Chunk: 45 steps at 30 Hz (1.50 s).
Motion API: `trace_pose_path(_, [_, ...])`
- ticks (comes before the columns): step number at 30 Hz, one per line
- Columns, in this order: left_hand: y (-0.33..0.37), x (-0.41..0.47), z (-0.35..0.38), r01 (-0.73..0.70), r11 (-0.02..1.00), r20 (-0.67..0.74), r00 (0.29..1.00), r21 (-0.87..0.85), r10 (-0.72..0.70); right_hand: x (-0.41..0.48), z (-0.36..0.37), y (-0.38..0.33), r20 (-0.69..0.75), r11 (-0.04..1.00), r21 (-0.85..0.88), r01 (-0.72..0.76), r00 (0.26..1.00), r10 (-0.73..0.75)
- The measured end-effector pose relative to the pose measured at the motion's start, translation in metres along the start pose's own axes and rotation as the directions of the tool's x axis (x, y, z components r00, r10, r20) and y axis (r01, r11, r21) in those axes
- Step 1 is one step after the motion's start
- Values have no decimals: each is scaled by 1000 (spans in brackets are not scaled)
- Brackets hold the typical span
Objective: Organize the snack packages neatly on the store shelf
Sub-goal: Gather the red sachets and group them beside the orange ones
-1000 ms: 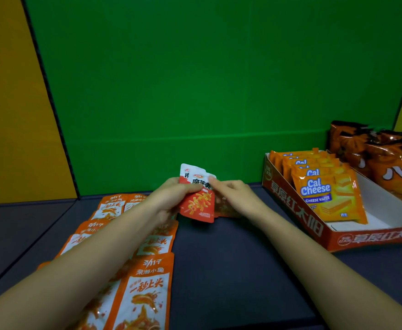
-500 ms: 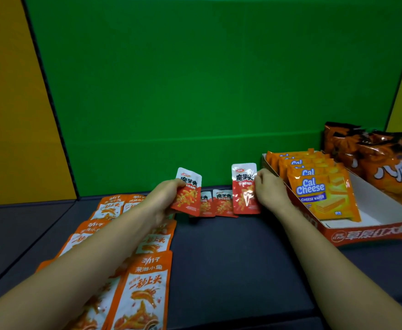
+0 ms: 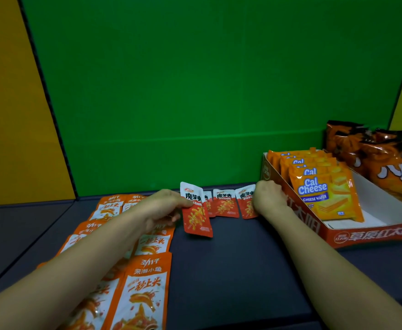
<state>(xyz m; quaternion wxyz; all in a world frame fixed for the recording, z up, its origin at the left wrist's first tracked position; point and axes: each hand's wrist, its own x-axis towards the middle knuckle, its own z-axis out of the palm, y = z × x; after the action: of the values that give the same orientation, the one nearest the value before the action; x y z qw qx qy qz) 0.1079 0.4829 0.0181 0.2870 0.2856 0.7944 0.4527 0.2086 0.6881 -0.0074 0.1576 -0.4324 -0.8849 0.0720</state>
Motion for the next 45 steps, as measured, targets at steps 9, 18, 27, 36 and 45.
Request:
trace_pose_path(9, [-4, -8, 6, -54, 974, 20, 999, 218, 51, 4, 3, -3, 2, 990, -137, 38, 999, -38])
trace_pose_path(18, [-3, -15, 18, -95, 761, 66, 995, 642, 69, 0, -4, -1, -108, 986, -114, 124, 985, -136])
trace_pose_path(27, [8, -19, 25, -6, 460, -81, 982, 888, 170, -12, -9, -6, -234, 948, -108, 298, 919, -316])
trace_pose_path(36, [-27, -56, -38, 127, 458, -391, 741, 880, 546, -50, -29, -62, -182, 696, 150, 702, 712, -678])
trace_pose_path(45, [-93, -154, -121, 345, 555, -609, 679, 757, 409, -127, -40, -179, -70, 445, 125, 886, 456, -887])
